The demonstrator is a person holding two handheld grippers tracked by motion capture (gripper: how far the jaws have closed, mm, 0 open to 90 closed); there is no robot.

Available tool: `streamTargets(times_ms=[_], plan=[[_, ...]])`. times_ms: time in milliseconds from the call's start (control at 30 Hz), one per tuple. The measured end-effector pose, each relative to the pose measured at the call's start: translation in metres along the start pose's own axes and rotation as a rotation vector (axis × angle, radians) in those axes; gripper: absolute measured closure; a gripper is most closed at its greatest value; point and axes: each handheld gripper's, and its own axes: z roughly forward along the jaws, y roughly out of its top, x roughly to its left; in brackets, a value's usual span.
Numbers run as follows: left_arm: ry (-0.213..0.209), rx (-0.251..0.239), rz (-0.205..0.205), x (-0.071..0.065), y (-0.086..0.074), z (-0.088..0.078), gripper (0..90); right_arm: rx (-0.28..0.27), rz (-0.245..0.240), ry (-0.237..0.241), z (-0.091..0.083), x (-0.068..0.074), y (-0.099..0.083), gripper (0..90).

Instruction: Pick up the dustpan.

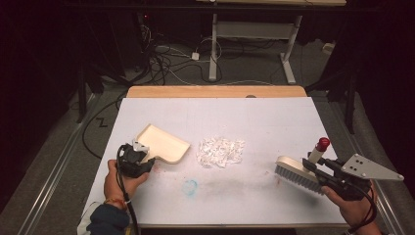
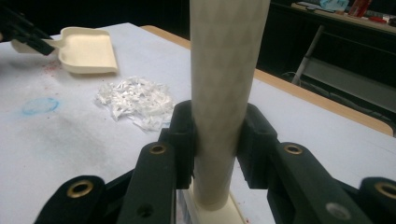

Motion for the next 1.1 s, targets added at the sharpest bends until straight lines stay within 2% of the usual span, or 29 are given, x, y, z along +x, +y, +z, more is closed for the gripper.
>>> streamTargets(times_ms=[233, 533, 700, 967, 1100], plan=[[-0.044, 0.008, 0.057, -0.019, -0.014, -0.019, 63.4, 0.001, 0.003, 0.004, 0.006, 0.003, -0.003, 71.0], [-0.113, 0.03, 0.07, -0.033, -0.037, -0.027, 63.4, -0.007, 0.02, -0.01, 0.013, 0.003, -0.003, 71.0], [-0.14, 0.038, 0.089, -0.037, -0.043, -0.027, 63.4, -0.002, 0.03, -0.004, 0.016, 0.002, -0.004, 71.0], [-0.145, 0.041, 0.11, -0.04, -0.045, -0.027, 63.3, -0.015, 0.019, -0.004, 0.021, 0.004, 0.0, 71.0], [-0.136, 0.042, 0.116, -0.043, -0.046, -0.028, 63.3, -0.046, 0.004, -0.01, 0.026, 0.005, 0.002, 71.1]])
